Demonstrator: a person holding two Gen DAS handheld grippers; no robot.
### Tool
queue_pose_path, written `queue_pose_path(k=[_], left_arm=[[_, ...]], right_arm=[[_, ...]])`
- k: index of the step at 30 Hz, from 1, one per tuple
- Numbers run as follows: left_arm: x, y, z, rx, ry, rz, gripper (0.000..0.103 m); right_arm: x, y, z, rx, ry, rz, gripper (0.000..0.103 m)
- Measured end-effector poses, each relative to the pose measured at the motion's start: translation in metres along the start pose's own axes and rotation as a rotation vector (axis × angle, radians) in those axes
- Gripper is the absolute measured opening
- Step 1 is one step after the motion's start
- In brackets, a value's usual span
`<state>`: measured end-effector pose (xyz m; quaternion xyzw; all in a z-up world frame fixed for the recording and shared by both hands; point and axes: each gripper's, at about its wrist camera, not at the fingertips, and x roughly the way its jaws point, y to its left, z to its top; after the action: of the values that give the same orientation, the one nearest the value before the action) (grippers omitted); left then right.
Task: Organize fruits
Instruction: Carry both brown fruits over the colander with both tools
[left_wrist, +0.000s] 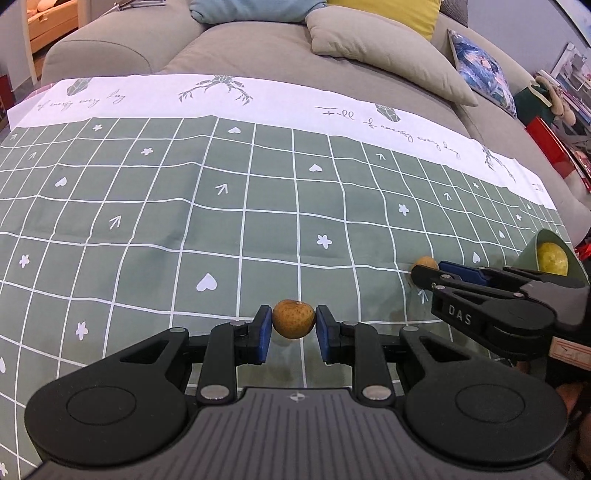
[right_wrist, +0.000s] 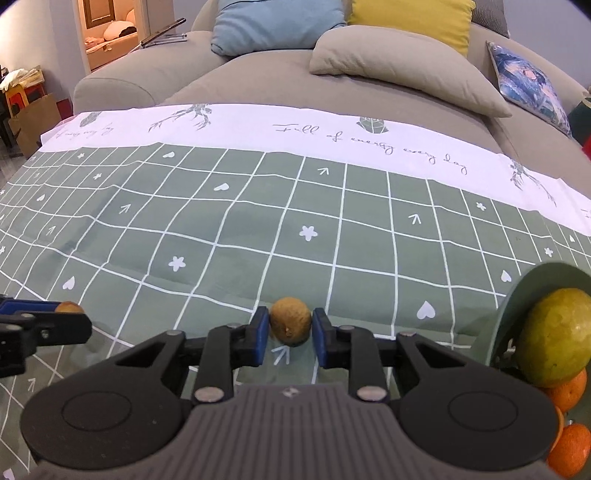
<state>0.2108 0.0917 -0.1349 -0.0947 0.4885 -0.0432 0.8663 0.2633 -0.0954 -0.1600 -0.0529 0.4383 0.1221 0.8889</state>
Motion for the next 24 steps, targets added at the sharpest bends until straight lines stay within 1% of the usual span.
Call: queue_pose_path(k=[5,9,16,24], left_arm=[[-0.007,-0.004,-0.002,0.014,-0.008,-0.014,0.028],[-0.016,-0.011,-0.004,0.023,-0.021,-0.019,0.028],[-0.039,-0.023,-0.010,0.007,-0.041,-0.059,0.028],[-0.063,-0.051,-0.031,0.071,-0.044,-0.105,0.028]], right_arm=[[-0.005,-0.002,-0.002,0.014,0.001,0.006,0.021],[-0.021,-0.002,-0.004,0.017,-0.008,0.028,0.021],[-0.070,-0.001,-0.019,0.008,-0.017,0.074,0.020],[-0.128,-0.003,-0.053,-0.011,-0.005,0.104,0.020]])
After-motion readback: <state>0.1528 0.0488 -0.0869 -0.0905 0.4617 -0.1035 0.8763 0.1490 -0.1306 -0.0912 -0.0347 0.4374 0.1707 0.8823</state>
